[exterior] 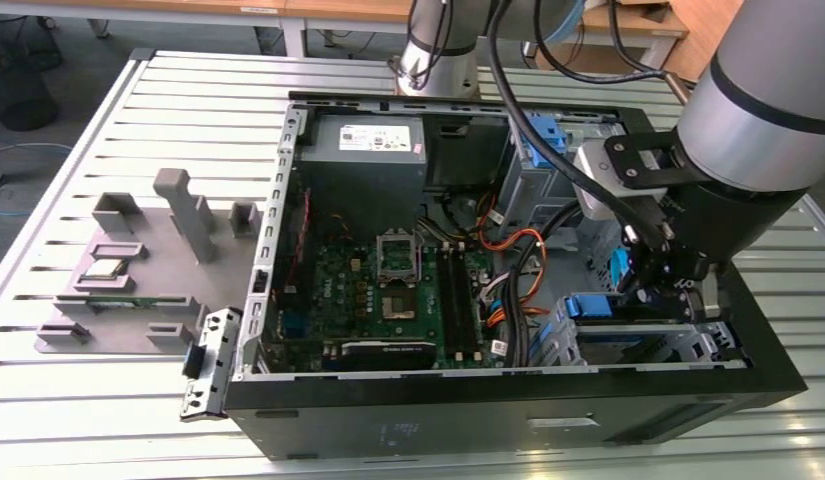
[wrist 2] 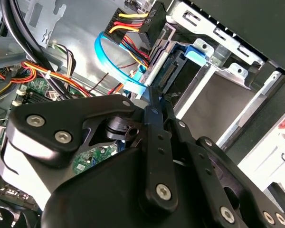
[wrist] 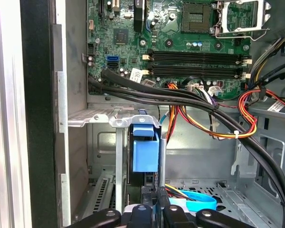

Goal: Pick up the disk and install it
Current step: 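Insert the first disk wire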

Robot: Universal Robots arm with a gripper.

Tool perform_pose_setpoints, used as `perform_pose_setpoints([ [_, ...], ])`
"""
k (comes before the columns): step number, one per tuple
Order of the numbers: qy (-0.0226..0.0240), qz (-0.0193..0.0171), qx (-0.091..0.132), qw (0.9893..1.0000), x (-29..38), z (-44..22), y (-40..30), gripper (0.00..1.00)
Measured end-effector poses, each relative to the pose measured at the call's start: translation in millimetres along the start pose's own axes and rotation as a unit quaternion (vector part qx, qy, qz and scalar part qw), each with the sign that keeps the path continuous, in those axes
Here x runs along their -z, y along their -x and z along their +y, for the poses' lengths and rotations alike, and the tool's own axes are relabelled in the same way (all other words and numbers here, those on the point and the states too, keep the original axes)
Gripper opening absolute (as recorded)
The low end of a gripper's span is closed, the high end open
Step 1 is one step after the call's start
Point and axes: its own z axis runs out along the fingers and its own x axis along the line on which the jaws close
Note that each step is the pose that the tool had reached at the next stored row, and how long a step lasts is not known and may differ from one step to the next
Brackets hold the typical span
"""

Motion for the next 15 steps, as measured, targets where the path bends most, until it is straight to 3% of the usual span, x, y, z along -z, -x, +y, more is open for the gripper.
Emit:
perform_pose_setpoints([
  [6, -0.0001, -0.0005, 0.000, 1.0000, -0.9, 0.1, 0.0, 0.17],
  [7, 0.0000, -0.0003, 0.000, 1.0000, -0.7, 0.1, 0.0, 0.23],
  [10, 0.0000, 0.0001, 0.000, 1.0000, -0.1, 0.0, 0.0, 0.23],
  [15, 0.0000, 0.0001, 0.000, 1.0000, 6.3, -0.9, 0.3, 0.23],
])
